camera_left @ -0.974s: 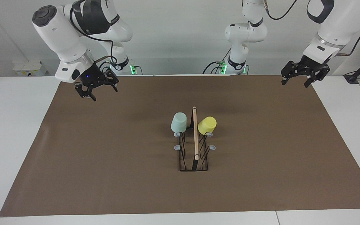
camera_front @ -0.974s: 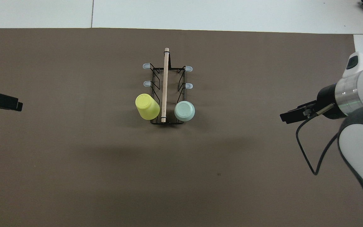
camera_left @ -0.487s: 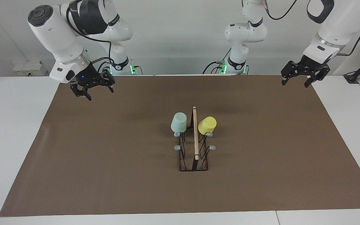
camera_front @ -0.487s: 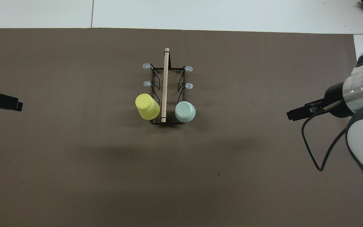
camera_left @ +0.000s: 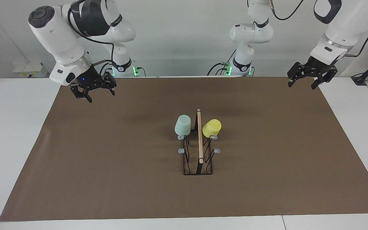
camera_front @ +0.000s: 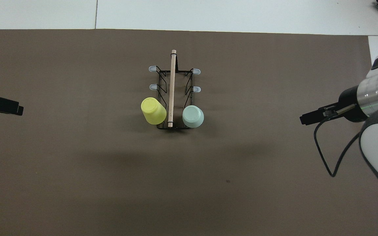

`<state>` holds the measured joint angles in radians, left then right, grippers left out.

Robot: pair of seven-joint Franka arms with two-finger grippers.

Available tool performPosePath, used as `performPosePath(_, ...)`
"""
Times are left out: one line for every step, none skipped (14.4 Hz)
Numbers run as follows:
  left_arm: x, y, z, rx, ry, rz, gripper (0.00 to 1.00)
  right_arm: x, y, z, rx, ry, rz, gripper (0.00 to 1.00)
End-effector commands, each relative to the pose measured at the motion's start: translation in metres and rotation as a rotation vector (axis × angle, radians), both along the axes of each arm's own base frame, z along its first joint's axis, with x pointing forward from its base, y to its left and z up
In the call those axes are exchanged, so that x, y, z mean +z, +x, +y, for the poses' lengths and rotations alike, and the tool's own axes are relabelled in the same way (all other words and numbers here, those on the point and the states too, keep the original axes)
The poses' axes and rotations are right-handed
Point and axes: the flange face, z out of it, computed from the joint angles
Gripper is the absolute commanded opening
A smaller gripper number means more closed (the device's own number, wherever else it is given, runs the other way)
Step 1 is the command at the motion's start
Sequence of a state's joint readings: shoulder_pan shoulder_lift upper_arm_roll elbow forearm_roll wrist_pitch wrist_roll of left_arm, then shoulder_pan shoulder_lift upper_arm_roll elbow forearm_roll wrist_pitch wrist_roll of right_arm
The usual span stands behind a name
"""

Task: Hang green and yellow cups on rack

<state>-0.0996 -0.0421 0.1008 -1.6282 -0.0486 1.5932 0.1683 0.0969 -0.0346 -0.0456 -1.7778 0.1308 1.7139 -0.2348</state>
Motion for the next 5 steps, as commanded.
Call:
performPosePath(0.0027, -0.0067, -0.0008, 0.009, 0.004, -0.012, 1.0, 0.0017, 0.0036, -0.004, -0.017, -0.037, 0.014, 1.0)
performPosePath(0.0027, -0.0067, -0.0008, 0.009, 0.004, -0.012, 1.0, 0.0017, 0.0036, -0.0041, -0.018, -0.038, 0.014, 1.0)
performPosePath(0.0028, -0.0066, -0.0008, 0.01, 0.004, -0.014, 1.0, 0.0016, 0.0035, -0.0051, -0.019, -0.04, 0.016, 1.0)
performPosePath(0.0028, -0.0066, -0.0008, 0.01, 0.004, -0.014, 1.0, 0.0018, 0.0038, -0.0051, -0.022, -0.04, 0.013, 1.0)
performPosePath(0.0028, -0.0066, -0.0008, 0.01, 0.004, -0.014, 1.0, 0.002, 0.0039, -0.0035, -0.027, -0.04, 0.012, 1.0)
